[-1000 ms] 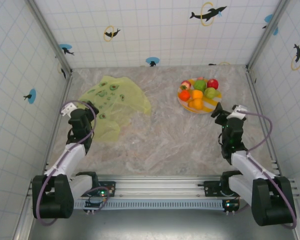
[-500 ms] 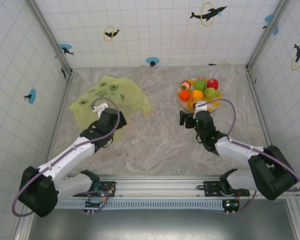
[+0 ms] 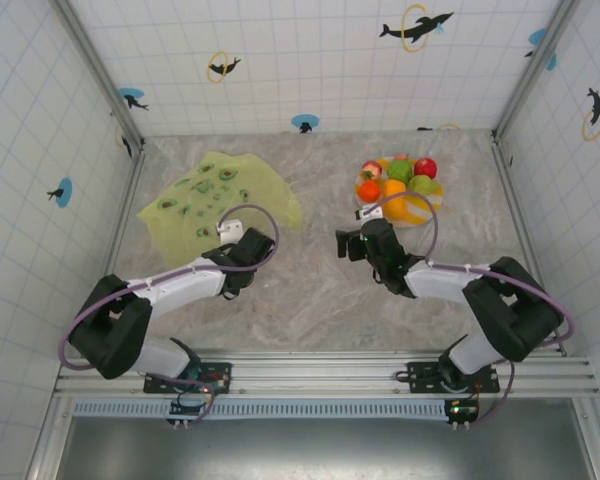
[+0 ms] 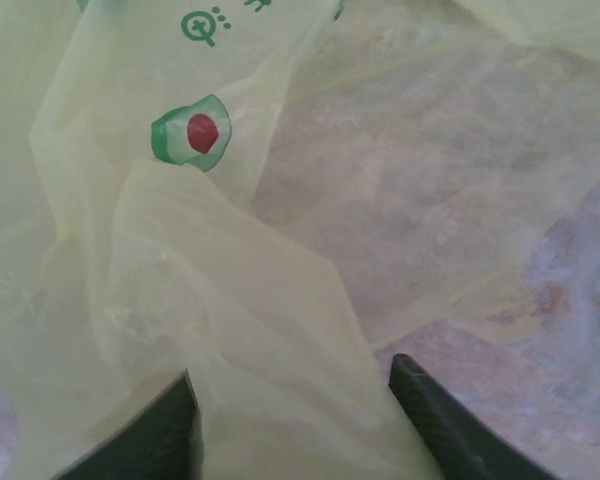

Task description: Place the fruits into the plastic bag

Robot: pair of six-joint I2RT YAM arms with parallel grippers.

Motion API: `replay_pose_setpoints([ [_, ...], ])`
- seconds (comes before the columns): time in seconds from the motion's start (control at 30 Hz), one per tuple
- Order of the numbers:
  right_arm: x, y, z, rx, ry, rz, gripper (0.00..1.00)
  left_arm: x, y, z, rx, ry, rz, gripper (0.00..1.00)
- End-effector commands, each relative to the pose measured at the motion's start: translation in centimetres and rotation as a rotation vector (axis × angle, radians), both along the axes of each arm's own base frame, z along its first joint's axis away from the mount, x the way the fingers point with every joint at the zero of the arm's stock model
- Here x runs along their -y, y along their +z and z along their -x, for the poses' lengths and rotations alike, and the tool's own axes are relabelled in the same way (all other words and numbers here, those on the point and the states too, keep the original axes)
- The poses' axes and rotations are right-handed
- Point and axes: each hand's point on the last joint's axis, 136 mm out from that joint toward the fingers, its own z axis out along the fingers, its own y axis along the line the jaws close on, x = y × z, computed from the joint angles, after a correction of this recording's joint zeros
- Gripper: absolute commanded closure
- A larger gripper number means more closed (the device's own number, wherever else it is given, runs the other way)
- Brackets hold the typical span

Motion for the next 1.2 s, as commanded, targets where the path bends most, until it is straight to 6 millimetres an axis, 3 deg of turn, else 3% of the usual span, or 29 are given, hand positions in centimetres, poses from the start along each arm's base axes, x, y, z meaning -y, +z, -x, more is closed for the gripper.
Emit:
replay_pose_setpoints([
  [0.0,-3.2,1.2,-0.6,0.062,0.138,0.03,0.0,0.7,0.3,-0.5,0.034,-0.043,0.015,0.79],
  [0.1,-6.1,1.1,-0.5,0.115,0.289,0.11,0.0,1.7,0.9,-0.3,0.043,-0.097,0.076,0.99],
  [0.23,-9.4,0.3,-1.0,0.194,0.441,0.256,0.02,3.9,2.8,0.4,0.076,-0.231,0.203,1.0],
  [0.37,-11.6,-1.0,-3.3,0.214,0.481,0.349,0.03,4.5,4.3,1.2,0.097,-0.291,0.259,1.0],
  [0.57,-13.3,-2.0,-6.8,0.244,0.45,0.439,0.03,4.1,4.4,1.9,0.087,-0.307,0.249,1.0],
  [0.9,-13.6,-3.7,-9.1,0.221,0.462,0.49,0.05,3.7,4.4,2.4,0.09,-0.317,0.24,1.0],
  [1.03,-13.9,-4.3,-9.3,0.186,0.479,0.46,0.28,3.6,4.4,2.5,0.095,-0.312,0.245,1.0],
  [1.17,-14.6,-2.7,-9.1,0.178,0.48,0.364,0.55,3.0,3.9,2.7,0.094,-0.292,0.23,1.0],
])
